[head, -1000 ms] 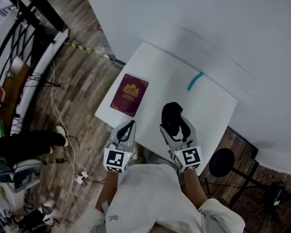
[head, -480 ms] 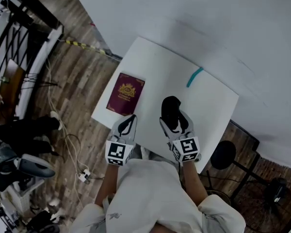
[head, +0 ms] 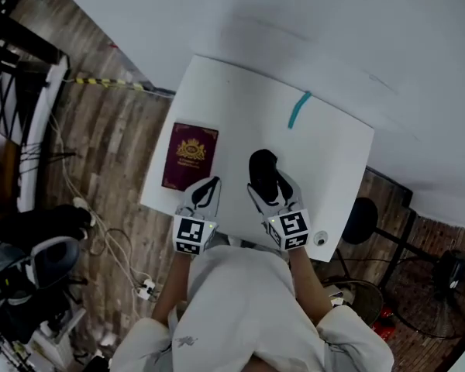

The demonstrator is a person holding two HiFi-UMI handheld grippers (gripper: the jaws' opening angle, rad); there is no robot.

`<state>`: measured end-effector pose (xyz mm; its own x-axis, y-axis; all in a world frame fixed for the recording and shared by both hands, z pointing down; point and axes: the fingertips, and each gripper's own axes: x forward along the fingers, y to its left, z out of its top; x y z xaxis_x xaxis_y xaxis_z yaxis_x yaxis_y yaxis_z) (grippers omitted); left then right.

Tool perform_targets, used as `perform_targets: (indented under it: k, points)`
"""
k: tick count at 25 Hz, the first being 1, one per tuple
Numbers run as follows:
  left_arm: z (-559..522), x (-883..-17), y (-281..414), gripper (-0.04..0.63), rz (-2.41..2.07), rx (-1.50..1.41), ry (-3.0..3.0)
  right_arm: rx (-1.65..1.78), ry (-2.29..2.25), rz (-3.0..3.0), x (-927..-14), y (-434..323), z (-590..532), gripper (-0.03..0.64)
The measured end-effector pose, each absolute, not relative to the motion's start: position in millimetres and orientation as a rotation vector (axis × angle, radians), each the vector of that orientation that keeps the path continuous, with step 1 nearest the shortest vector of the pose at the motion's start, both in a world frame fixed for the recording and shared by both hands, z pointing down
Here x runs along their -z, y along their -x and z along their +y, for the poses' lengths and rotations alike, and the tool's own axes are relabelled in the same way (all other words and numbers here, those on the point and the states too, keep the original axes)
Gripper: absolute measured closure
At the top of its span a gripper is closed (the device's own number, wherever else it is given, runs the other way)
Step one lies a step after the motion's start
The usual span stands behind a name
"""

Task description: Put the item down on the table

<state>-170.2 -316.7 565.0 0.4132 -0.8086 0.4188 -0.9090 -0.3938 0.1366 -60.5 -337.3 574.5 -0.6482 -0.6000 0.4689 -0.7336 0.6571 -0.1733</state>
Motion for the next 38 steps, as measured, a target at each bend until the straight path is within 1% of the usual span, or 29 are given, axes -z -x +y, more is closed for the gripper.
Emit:
perform_targets:
  k: [7,13,19,38]
  points:
    - [-330,-591,171,0.577,-1.377,-0.455,-2.323,-0.562,-1.07,-2.427,-602,66,-338,0.29]
    - [-329,-600,159,0.577,-1.303,-0.496,-2.327,-0.607,-1.068,-2.372,-619,62,-333,0.29]
    - [-342,-621,166,0.577,-1.239,-0.524,-2.325,-0.642,-1.056,-2.314,-645,75,-341,0.29]
    - [-343,-651,153,0.577,-1.073,-0.583,-2.314,-0.736,-1.031,-2.191,-699,80,-333,0.29]
